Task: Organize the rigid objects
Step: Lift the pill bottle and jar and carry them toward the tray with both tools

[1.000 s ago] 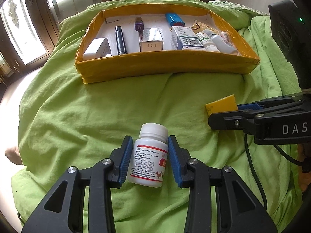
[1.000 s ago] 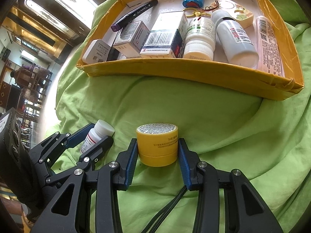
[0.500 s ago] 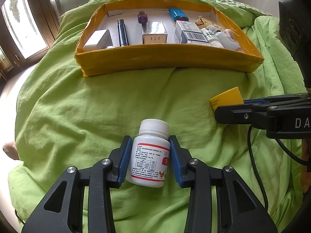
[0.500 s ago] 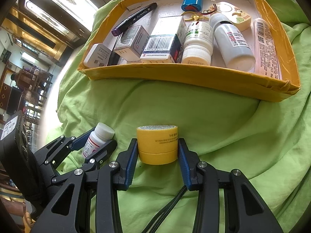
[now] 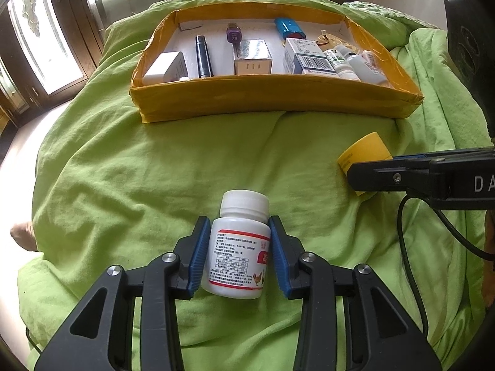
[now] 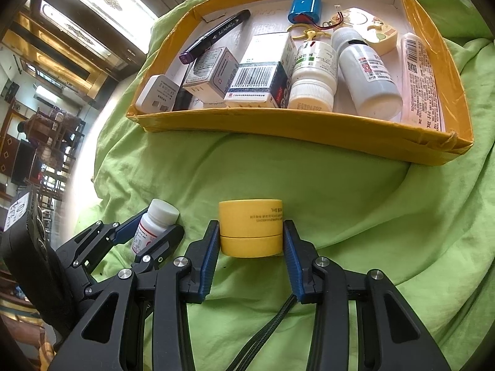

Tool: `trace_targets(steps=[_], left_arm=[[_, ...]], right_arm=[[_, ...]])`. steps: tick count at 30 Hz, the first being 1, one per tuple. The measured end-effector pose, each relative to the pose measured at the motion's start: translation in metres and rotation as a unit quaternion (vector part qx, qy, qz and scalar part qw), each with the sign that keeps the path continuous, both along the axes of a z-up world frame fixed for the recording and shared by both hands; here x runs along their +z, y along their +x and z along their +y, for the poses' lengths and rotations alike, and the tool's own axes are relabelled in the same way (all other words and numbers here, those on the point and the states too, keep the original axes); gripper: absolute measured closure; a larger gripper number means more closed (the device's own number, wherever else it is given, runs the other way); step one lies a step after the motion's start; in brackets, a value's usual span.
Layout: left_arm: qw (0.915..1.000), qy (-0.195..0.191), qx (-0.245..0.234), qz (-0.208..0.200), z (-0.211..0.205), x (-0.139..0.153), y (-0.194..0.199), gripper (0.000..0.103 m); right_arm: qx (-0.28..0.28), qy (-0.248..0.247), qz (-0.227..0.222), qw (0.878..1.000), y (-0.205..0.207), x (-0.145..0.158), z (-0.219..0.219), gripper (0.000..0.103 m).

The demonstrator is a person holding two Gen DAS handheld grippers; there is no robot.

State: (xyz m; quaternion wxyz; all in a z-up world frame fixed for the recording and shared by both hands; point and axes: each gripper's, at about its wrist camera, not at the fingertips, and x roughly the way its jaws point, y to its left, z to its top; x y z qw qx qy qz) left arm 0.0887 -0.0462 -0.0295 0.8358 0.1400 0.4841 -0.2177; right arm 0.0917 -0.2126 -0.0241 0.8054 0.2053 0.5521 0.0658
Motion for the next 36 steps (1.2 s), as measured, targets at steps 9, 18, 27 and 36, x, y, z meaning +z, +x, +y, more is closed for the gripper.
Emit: trace_targets(steps=[9,18,27,36], left_arm=[[0.9996,0.007,0.019,-0.022,0.003,0.015,-0.002,0.068],[0.9991,-0.002,0.029,-0.032,0.011,0.032,-0.005,0.068],[0.9979,-0.015,0.054,-0.031,0.015,0.036,0.001,0.068],[0.9998,-0.009,0.017,-0.005,0.007,0.023,-0.002,0.066]], right_arm=[[-0.004,0.007,-0.016,1.000,-0.003,0.009,-0.005,0.067],[-0.010,0.031,-0.022,0.999,-0.005,0.015,-0.012,0.067],[-0.016,0.038,-0.034,0.999,-0.006,0.022,-0.018,0.067],[-0.019,0.039,-0.030,0.999,-0.006,0.021,-0.020,0.067]])
